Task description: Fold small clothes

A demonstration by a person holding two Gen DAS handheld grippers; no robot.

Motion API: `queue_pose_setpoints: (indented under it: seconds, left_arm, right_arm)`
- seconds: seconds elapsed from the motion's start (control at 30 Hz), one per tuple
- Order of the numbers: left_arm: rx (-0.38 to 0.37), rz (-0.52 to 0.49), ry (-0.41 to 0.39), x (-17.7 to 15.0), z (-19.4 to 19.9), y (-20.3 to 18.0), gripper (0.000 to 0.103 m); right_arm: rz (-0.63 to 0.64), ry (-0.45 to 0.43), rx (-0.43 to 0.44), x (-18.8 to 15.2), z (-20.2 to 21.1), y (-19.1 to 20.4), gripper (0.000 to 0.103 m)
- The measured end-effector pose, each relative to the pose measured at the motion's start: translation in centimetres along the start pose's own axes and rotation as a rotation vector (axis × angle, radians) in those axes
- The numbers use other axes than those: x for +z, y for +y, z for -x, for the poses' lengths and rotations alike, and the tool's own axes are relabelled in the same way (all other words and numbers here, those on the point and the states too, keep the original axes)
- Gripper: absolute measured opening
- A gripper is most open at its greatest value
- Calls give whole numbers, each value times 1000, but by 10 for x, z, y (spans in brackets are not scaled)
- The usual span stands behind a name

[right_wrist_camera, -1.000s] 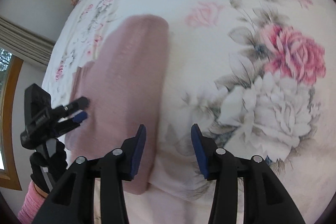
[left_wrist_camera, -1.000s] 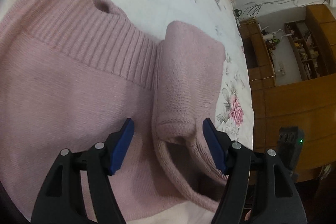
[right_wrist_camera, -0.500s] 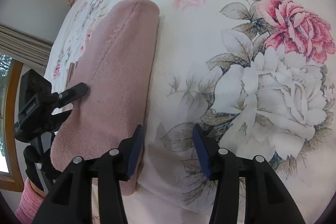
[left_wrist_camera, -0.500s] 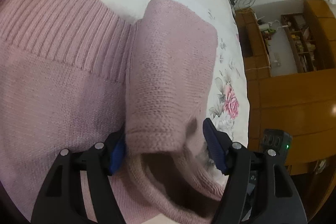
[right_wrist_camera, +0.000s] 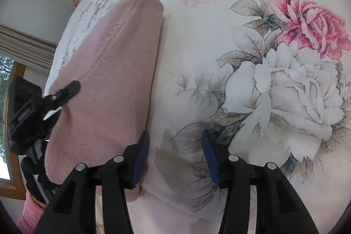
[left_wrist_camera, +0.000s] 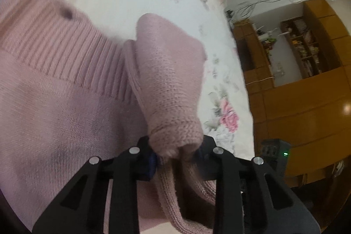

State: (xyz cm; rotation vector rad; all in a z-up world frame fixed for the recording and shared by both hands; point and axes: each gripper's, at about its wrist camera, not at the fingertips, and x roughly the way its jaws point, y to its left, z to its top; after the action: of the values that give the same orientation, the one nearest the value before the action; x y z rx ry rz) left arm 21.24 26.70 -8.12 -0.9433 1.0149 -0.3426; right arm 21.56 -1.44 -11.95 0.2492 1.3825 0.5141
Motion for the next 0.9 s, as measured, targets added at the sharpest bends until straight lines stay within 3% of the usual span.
queue_pose_setpoints:
  seconds: [0.37, 0.6, 0.77, 0.9]
  left_arm:
    - [6, -16, -80, 18, 93, 17, 26]
    - [79, -11, -130, 29, 150, 52, 26]
    - [89, 34, -129, 34, 165, 88, 26]
    - [100, 58, -109, 36, 162, 116, 26]
  right_arm:
    - [63, -4, 40, -3, 2, 32, 52]
    - [173, 22, 112, -13, -10, 79, 55]
    - [232, 65, 195, -24, -26, 114, 61]
    - [255, 98, 209, -27, -41, 131, 63]
